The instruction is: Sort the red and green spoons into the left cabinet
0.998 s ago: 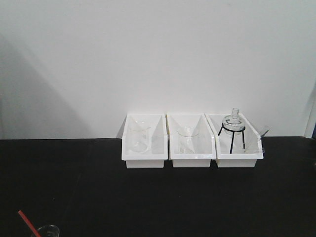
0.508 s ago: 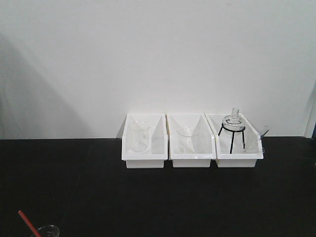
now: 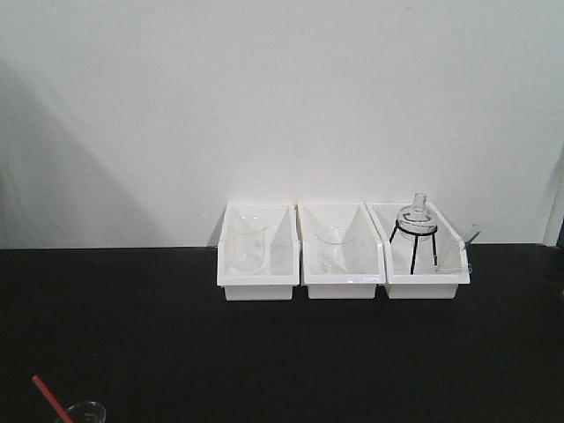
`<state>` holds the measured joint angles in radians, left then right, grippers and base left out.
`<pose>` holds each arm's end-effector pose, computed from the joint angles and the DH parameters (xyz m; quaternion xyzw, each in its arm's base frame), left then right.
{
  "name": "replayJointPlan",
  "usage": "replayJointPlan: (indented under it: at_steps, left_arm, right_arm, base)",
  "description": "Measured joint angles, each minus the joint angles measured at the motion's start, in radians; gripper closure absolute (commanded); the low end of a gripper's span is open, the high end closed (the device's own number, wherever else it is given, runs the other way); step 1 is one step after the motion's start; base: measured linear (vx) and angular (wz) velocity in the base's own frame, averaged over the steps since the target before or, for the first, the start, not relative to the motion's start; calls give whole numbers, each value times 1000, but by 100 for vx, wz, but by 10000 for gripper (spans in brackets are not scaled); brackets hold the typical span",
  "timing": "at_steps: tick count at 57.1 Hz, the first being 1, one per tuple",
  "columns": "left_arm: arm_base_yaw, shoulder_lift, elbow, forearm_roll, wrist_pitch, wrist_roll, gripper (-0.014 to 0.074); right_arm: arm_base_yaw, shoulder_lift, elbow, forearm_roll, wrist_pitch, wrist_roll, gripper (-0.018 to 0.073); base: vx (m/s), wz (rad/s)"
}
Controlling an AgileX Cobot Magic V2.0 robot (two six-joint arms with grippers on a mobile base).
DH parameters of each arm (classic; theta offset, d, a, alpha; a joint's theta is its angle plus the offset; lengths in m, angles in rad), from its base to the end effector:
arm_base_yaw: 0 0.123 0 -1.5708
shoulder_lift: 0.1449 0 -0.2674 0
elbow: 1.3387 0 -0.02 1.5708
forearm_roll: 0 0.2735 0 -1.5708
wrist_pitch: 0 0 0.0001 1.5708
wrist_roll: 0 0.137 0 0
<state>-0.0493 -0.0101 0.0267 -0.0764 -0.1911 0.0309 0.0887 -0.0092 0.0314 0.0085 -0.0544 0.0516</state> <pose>0.1387 -0.0049 0.2335 -0.0042 0.6090 -0.0326 0.7925 0.1422 0.0126 0.2131 -0.0093 0.6636 0.0554 0.7460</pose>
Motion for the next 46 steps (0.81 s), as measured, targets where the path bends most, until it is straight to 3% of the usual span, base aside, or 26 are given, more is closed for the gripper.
replayJointPlan:
  at_steps: [6,18,29,37,46]
  left_arm:
    - [0,0,-27,0,29,0,597]
    - [0,57,-265,0,248,12,597]
    - [0,352,-536,0,356,18,597]
    - [0,593,-680,0,392,19,597]
    - [0,769,-741,0,413,20,597]
  right_arm:
    - [0,0,-14,21,-22,23,566]
    - [0,23,-270,5,215,17,566]
    - [0,259,-571,-8,425,-52,566]
    - [0,460,-704,3,492,-74,566]
    - [0,622,-763,39,512,-74,566]
  base:
    - [0,0]
    - [0,0]
    - [0,0]
    - [0,0]
    - [0,0]
